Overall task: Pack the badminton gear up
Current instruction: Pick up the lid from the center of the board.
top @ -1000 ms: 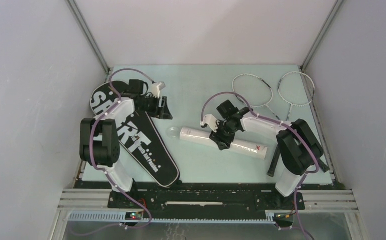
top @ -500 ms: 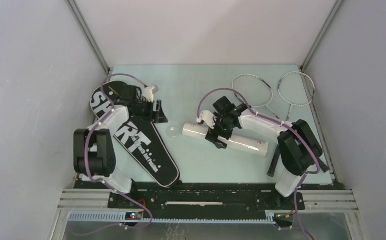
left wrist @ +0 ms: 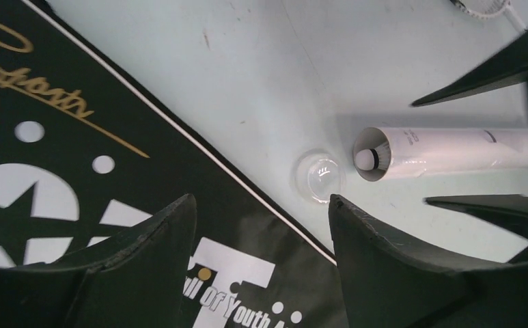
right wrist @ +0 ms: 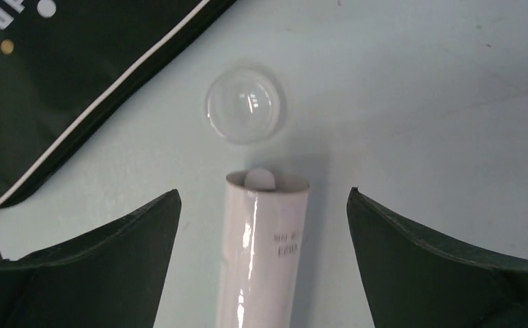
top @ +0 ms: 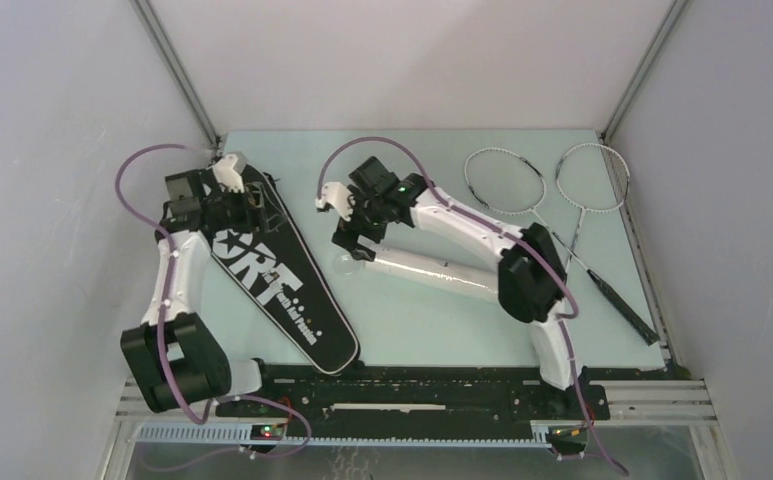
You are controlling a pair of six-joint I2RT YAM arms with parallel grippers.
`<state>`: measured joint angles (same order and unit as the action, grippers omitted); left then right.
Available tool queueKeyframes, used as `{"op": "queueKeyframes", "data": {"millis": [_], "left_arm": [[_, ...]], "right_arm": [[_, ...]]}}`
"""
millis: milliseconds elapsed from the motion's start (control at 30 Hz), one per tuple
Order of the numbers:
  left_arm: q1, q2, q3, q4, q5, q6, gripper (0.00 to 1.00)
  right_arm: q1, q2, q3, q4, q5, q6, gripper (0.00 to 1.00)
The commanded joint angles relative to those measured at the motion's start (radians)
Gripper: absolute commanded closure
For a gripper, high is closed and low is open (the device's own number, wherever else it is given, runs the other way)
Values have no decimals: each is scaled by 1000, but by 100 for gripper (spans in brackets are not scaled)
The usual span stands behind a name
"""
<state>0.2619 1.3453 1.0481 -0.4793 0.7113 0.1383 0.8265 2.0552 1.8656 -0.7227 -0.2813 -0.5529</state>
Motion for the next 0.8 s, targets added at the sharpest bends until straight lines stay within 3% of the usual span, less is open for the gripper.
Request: {"op": "queueKeyframes", "data": {"millis": [0,400,767], "left_arm": [[62,-106,-32,-3,22,-22,25],[228,-134,-46,6,132,-52,24],[231,-132,-45,2,155,-56,24]], "right_arm": [[36,146,158,-72,-31,75,0],[76,416,419,-139,17,68,6],[85,459,394,-151,32,51,13]]}}
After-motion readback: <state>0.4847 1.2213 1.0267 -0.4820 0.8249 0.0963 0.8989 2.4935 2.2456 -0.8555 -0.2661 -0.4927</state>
